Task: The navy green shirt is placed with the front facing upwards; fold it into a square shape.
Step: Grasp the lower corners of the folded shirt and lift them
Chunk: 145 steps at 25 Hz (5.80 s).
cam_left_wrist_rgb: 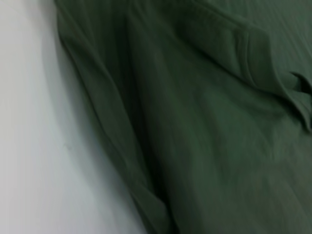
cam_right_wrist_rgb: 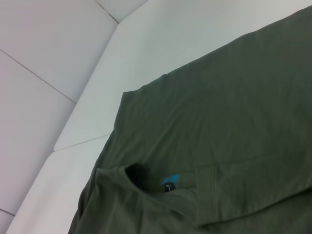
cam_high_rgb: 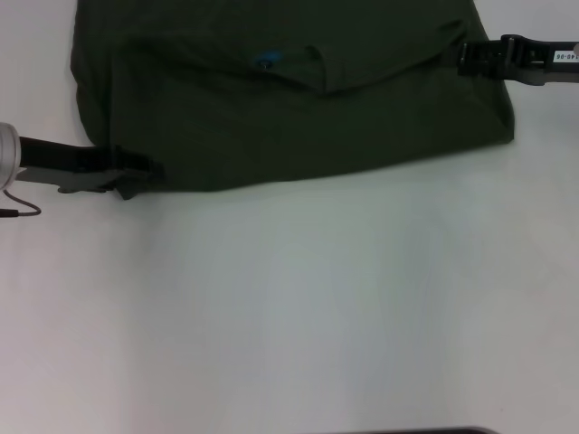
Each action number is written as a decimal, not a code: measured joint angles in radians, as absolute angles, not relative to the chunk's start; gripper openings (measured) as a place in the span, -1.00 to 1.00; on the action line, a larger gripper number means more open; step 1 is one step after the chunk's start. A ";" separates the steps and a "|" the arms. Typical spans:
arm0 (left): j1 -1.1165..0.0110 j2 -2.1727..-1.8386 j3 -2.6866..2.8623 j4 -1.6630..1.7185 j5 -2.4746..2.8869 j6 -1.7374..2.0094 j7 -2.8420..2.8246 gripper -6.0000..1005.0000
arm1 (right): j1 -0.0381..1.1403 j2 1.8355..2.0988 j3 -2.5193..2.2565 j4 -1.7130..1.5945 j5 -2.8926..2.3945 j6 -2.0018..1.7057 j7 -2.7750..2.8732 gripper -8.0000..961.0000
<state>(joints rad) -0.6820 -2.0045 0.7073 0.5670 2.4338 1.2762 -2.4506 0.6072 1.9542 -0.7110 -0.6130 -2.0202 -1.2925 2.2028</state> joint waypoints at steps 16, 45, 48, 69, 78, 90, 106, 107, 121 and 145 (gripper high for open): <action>-0.680 -1.997 0.723 0.587 2.439 1.321 -2.470 -0.43 | 0.607 1.949 -0.708 -0.613 -2.026 -1.307 2.234 0.08; -0.703 -1.965 0.722 0.601 2.459 1.384 -2.468 -0.81 | 0.683 1.893 -0.760 -0.745 -2.429 -1.405 2.442 0.08; -0.703 -1.967 0.722 0.601 2.459 1.382 -2.469 -0.81 | 0.684 1.892 -0.761 -0.747 -2.444 -1.403 2.438 0.07; -0.702 -1.971 0.722 0.601 2.459 1.379 -2.471 -0.81 | 0.685 1.944 -0.753 -0.739 -2.529 -1.340 2.392 0.37; -0.703 -1.971 0.723 0.601 2.459 1.379 -2.471 -0.81 | 0.686 1.972 -0.746 -0.727 -2.523 -1.314 2.310 0.57; -0.701 -1.973 0.723 0.601 2.459 1.379 -2.469 -0.81 | 0.684 1.981 -0.740 -0.715 -2.523 -1.264 2.281 0.57; -0.705 -1.974 0.722 0.601 2.459 1.376 -2.466 -0.81 | 0.691 1.975 -0.739 -0.646 -2.510 -1.282 2.301 0.49; -0.705 -1.974 0.722 0.601 2.459 1.376 -2.466 -0.81 | 0.690 1.974 -0.738 -0.647 -2.510 -1.284 2.304 0.47; -0.706 -1.978 0.722 0.601 2.459 1.376 -2.465 -0.81 | 0.689 1.965 -0.710 -0.647 -2.523 -1.316 2.326 -0.13; -0.678 -1.949 0.771 0.691 2.581 1.743 -2.454 -0.81 | 0.643 1.987 -0.726 -0.866 -2.614 -1.783 2.356 -0.79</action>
